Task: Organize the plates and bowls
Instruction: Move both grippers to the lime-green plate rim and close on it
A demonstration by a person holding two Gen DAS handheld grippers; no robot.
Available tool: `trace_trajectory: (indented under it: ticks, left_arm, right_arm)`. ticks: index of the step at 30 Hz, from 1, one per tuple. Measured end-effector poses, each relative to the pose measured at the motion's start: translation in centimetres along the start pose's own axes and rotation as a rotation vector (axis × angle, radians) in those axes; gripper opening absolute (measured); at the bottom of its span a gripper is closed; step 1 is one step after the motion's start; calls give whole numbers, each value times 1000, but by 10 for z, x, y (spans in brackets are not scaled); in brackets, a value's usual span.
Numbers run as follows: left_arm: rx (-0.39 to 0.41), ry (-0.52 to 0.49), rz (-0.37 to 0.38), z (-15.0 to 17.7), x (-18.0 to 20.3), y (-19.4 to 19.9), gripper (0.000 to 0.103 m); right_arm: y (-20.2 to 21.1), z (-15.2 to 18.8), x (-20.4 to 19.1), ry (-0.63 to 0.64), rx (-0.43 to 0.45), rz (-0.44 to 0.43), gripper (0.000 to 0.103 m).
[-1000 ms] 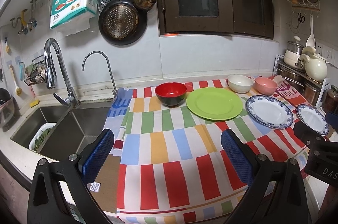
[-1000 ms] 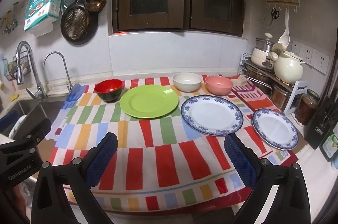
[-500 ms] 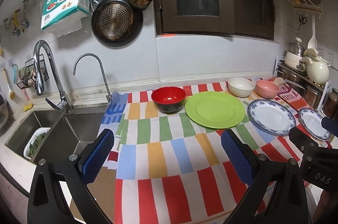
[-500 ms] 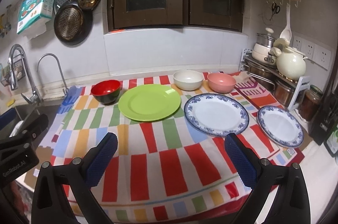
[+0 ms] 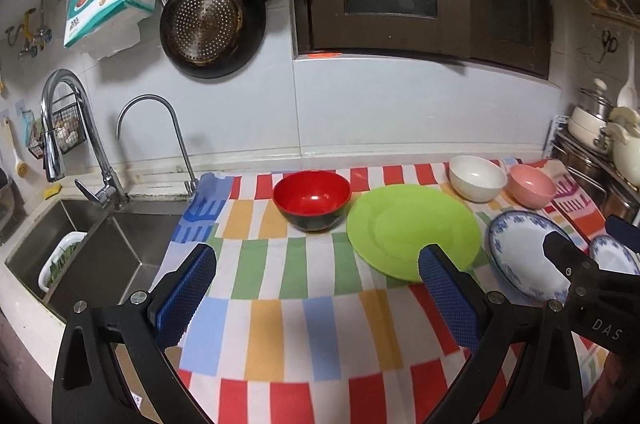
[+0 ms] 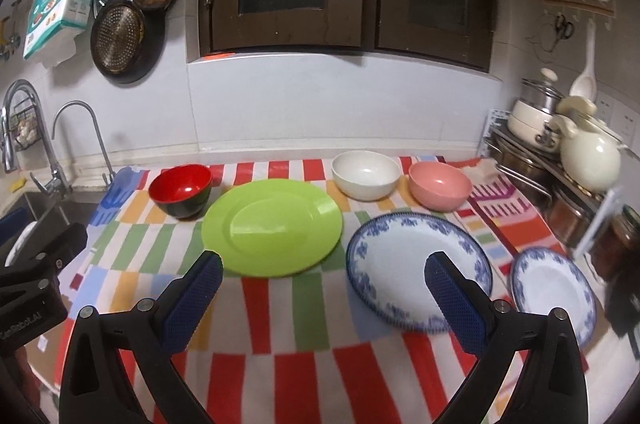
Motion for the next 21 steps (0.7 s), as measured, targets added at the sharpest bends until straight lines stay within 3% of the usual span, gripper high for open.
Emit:
trace_trajectory:
  ticks: [13,21]
  left_arm:
    - [-60,19,-80,-19,19,-63,103]
    - [-119,15,-86,-23,31,-107,103]
  right_arm:
    - [-83,-28,12,32,-59,-58,102]
    - [-129,-34,17,45,-102,-69,102]
Point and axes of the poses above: each gripper's, at about its wrist camera, not at the fingertips, and y roughly against the way its jaws point, x to its right, z to its underside, the point moved 6 cm from there along -y, roughly the way its jaws point, and after that the axes turned 8 degrees about -y, right-handed, at the moved point
